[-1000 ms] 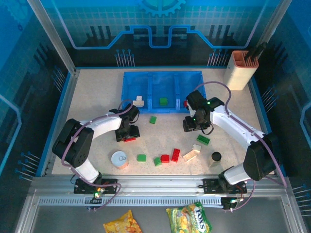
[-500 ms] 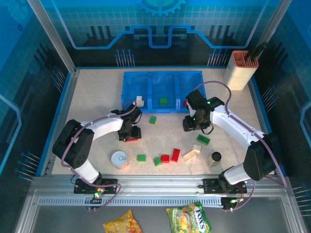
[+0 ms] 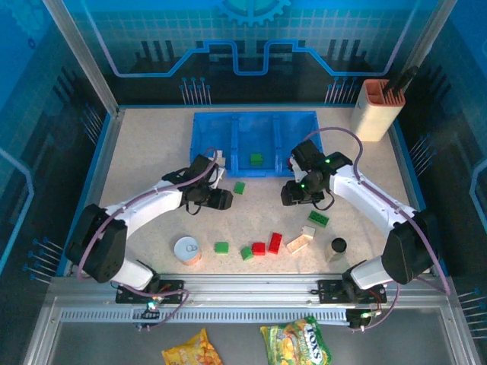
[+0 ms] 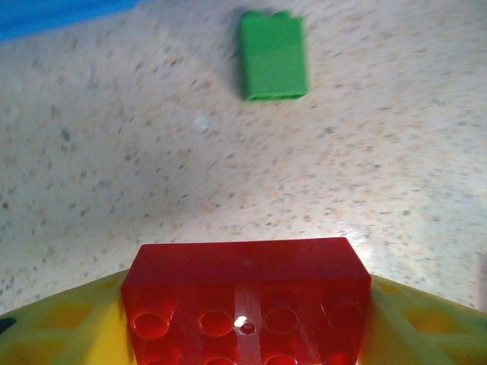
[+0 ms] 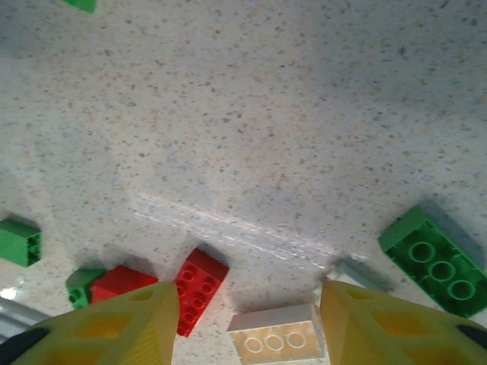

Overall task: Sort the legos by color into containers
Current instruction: Pick up the lego from the middle-left of the table, then place the lego in the container.

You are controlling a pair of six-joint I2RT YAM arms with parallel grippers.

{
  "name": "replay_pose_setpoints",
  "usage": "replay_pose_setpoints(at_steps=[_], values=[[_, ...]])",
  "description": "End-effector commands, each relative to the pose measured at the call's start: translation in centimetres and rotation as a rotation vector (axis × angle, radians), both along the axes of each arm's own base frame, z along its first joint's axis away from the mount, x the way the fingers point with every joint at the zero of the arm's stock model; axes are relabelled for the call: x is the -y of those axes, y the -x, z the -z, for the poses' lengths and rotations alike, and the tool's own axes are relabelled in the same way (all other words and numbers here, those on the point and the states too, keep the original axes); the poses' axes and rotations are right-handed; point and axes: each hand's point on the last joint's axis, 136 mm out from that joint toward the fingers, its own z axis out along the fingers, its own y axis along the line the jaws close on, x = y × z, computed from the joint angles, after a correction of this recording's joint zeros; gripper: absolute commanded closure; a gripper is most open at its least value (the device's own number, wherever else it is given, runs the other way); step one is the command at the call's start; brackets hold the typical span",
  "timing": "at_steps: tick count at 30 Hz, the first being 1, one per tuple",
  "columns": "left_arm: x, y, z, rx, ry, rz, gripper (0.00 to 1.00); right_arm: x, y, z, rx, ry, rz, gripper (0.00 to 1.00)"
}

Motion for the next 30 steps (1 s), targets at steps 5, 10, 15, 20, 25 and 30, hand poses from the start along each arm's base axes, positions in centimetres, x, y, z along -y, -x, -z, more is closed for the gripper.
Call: replay_pose_setpoints(at_steps=[5, 10, 15, 20, 25, 30], values=[[3.1, 0.4, -4.9, 0.174, 0.146, 0.225, 1.00, -2.7, -0.3, -3.2, 0.028, -0.181, 0.002, 0.47], [5.5, 1.5, -6.6, 0.222, 0.210, 0.370, 1.00, -3.9, -0.3, -4.9, 0.026, -0.279, 0.000, 0.48], [7.8, 3.3, -7.9, 0.336, 0.228, 0.532, 1.00, -5.0, -0.4, -6.8, 0.016, -0.387, 0.009, 0.48], [8.9, 4.3, -8.6, 0.376, 0.247, 0.641, 1.00, -5.8, 0.1, -7.6, -0.013, -0.443, -0.008, 0.47], [10.2, 7.0, -8.8, 0.477, 0.245, 0.840, 1.00, -6.6, 0.4, -7.8, -0.036, -0.477, -0.013, 0.47], [10.3, 7.3, -9.0, 0.492, 0.240, 0.870, 1.00, -8.6, 1.3, -7.9, -0.089, -0.515, -0.064, 0.44]])
